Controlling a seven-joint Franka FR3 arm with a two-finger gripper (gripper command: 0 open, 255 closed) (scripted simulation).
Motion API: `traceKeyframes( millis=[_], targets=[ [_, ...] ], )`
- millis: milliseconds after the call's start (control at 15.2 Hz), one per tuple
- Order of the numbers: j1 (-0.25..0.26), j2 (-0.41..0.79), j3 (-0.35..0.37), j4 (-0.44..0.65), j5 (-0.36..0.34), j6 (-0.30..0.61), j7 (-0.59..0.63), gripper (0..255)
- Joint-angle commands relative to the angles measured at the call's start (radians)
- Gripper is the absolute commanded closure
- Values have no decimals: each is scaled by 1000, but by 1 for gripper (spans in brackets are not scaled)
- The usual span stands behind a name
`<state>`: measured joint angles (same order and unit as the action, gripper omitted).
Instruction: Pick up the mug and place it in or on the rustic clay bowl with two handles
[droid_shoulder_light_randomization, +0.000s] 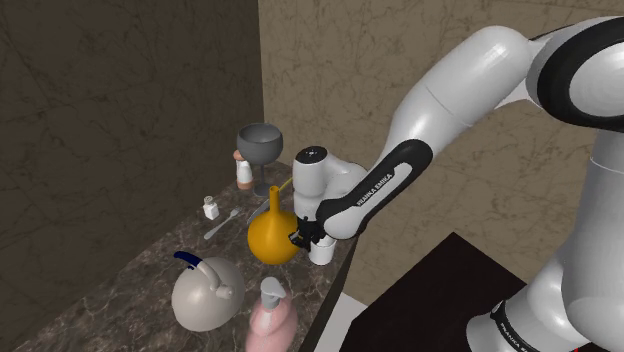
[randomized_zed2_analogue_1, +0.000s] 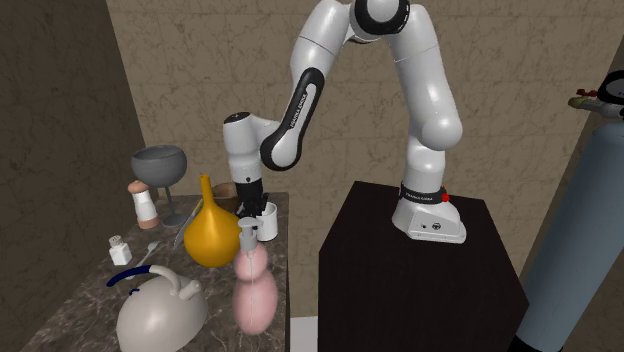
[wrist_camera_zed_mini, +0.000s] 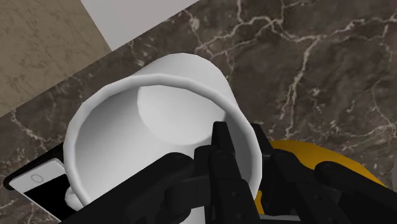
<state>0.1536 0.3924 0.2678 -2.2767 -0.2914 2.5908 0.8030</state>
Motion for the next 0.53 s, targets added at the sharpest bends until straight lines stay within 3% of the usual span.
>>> traceKeyframes(
  millis=[0,462],
  targets=[
    [-8,-27,11,-3,17,-23,-12,255],
    [-29,-113,42,-8,71,-99,-53,255]
  ],
)
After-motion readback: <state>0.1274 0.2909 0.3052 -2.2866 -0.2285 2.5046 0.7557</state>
